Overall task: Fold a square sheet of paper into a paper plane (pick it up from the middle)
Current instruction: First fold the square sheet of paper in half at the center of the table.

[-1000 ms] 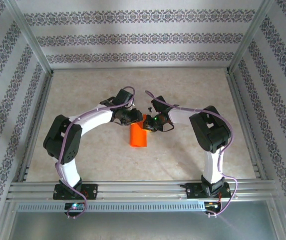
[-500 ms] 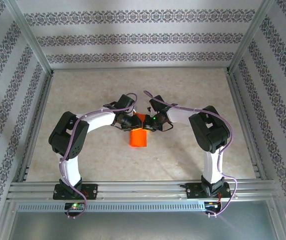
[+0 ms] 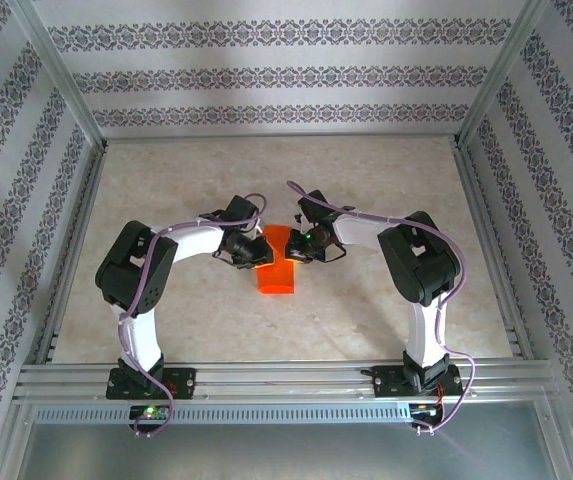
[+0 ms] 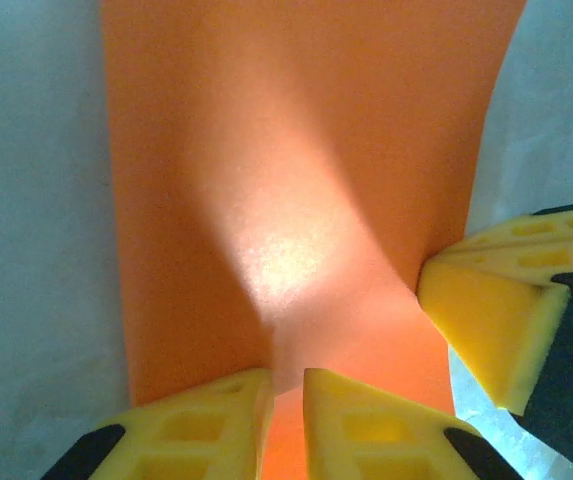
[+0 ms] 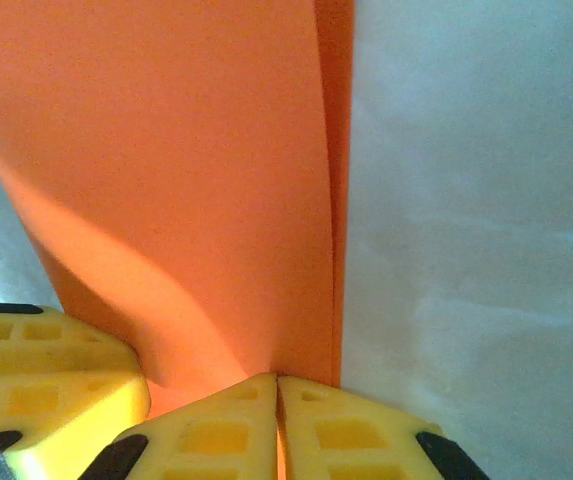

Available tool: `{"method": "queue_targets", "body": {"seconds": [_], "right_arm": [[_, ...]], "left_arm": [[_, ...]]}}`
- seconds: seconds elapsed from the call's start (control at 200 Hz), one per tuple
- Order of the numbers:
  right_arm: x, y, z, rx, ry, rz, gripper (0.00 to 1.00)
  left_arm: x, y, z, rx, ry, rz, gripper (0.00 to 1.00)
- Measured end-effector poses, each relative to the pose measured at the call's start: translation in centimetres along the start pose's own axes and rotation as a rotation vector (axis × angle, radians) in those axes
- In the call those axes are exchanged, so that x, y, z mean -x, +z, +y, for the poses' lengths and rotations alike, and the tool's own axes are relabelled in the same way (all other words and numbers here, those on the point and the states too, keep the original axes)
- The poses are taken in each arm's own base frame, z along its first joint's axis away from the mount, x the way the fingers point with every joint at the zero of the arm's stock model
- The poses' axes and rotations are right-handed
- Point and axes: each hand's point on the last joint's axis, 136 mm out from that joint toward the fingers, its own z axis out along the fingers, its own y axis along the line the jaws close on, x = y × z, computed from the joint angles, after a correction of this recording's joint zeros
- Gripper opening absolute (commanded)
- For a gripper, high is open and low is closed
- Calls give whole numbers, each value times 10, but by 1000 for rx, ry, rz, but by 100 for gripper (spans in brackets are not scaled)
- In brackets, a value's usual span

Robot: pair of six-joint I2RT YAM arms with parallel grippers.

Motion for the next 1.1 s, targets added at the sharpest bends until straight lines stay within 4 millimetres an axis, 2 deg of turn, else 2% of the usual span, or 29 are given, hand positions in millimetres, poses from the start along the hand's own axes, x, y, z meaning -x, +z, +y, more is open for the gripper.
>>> {"method": "queue_targets", "body": {"seconds": [0.14,0.355,0.43,0.495,0.625,0.7,0.859,1.099], "right_arm": [[0,0,0,-5,2,5,11],[0,0,0,-11,5,12,11],[0,0,0,-12,2,12,11],[0,1,0,-17,2,15,11],[-2,2,0,-26,0,26,11],[-3,3,-1,-30,1,29,11],[-3,3,-1,-35,3,32,11],[-3,4,-2,-42,3,36,11]], "left_arm": [[-1,-8,10,-18,6,-12,20],[0,-37,43,55,-47,-44,20],[0,-45,38,64,-42,-65,19],[-3,-48,22,54,-22,-80,18],[-14,-36,-12,-4,1,-74,18],[-21,-24,-20,-22,-10,-46,16],[-28,-2,-4,29,-81,9,16],[-29,-3,2,42,-104,5,16]]}}
